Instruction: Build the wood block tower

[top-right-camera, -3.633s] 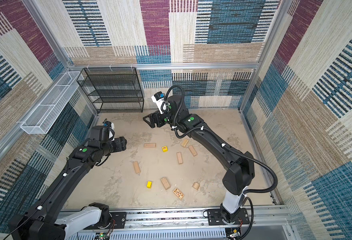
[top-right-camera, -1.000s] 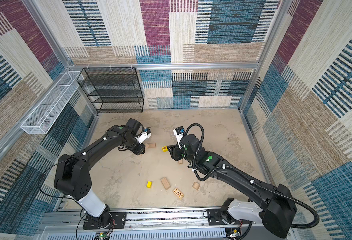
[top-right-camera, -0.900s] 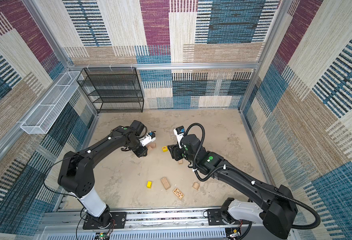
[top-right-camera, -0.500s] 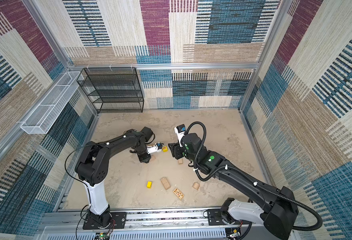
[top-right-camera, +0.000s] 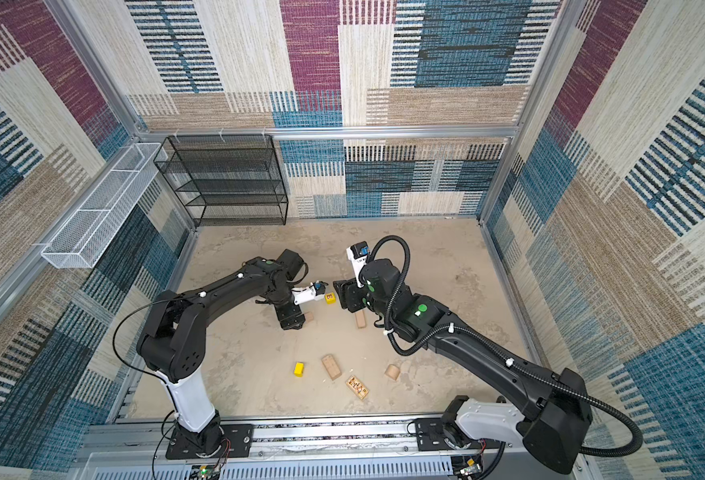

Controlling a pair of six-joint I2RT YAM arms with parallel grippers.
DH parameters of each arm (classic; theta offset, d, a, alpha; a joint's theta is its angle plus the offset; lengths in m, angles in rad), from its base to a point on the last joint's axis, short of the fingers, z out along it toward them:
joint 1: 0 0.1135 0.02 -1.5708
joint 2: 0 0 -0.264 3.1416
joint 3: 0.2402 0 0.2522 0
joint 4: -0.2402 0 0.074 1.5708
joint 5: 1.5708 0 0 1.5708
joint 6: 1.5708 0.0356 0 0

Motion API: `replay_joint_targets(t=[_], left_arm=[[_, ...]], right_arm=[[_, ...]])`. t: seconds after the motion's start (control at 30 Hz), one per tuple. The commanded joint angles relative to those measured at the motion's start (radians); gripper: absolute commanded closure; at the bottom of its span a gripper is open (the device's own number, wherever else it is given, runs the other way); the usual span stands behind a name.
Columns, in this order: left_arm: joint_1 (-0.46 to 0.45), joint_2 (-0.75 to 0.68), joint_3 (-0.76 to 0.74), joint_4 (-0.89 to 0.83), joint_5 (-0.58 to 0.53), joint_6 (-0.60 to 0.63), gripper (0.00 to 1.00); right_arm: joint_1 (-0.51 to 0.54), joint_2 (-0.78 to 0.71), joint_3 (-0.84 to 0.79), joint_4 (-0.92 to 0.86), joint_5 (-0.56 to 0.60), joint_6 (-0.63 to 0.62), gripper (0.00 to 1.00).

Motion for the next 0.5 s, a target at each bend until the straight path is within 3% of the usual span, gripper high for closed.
replay_joint_targets(t=[0.0, 0.1, 0.27, 0.4, 0.47], left_arm=[[0.0, -0.085, 0.036, 0.003, -0.012, -0.051, 0.16], [0.012, -0.209, 0.08, 0.035, -0.076, -0.173, 0.18], [0.062, -0.368, 0.077, 0.064, -0.252, -0.491, 0.22], [0.098, -0.504, -0.052, 0.037, -0.35, -0.662, 0.24], [0.141, -0.594, -0.142, 0.033, -0.343, -0.731, 0.22]], right_arm=[[0.001, 0.018, 0.042, -0.013, -0.031, -0.102, 0.32], [0.001, 0.059, 0.122, -0.036, -0.106, -0.259, 0.33], [0.002, 0.135, 0.196, 0.017, -0.213, -0.446, 0.3], [0.009, 0.28, 0.332, -0.032, -0.179, -0.247, 0.3], [0.041, 0.37, 0.381, -0.092, -0.15, -0.148, 0.23]])
